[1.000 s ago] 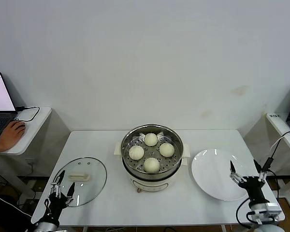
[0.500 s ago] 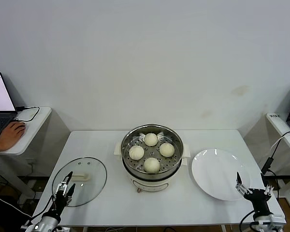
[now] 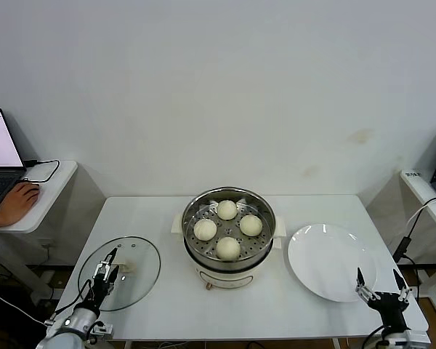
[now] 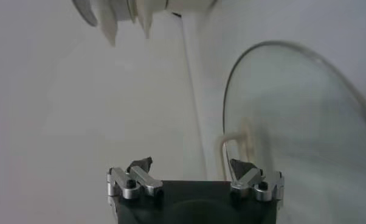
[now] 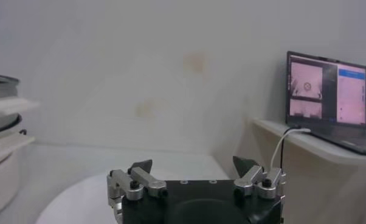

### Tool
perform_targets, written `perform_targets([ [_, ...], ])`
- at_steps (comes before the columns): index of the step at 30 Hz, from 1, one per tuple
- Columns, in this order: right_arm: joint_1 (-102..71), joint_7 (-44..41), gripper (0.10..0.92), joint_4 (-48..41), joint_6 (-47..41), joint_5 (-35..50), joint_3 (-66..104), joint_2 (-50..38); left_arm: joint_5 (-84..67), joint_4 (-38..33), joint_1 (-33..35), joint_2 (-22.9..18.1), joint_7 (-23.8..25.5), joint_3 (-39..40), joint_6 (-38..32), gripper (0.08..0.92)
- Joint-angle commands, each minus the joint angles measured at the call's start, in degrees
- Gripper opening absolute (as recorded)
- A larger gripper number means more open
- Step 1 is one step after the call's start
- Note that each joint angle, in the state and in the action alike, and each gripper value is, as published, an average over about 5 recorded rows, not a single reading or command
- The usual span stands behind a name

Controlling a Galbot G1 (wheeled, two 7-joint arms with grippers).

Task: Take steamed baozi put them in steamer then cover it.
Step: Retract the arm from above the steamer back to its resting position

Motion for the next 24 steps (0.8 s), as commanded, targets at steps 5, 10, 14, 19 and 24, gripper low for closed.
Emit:
perform_targets([
  [5,-0.5,-0.1,0.823,0.0,-0.2,-0.6,0.2,0.5,-0.7,8.4,-8.5,-0.1,-1.1,1.7,-0.4,0.823],
  [10,-0.6,-0.1,0.823,-0.2,-0.1,-0.9,0.0,0.6,-2.0,8.9,-8.7,-0.1,-1.0,2.0,-0.7,0.823],
  [14,-0.6,-0.2,0.823,-0.2,-0.2,-1.1,-0.3,0.6,-3.3,10.3,-8.9,-0.3,-1.3,2.3,-1.3,0.817],
  [19,-0.7,-0.2,0.823,-0.3,-0.1,-1.4,-0.5,0.7,-4.7,11.2,-8.7,-0.5,-2.3,2.4,-1.9,0.706],
  [24,-0.8,-0.2,0.823,-0.4,0.0,-1.6,-0.7,0.8,-6.3,12.6,-9.0,-0.7,-3.5,2.7,-3.1,0.567],
])
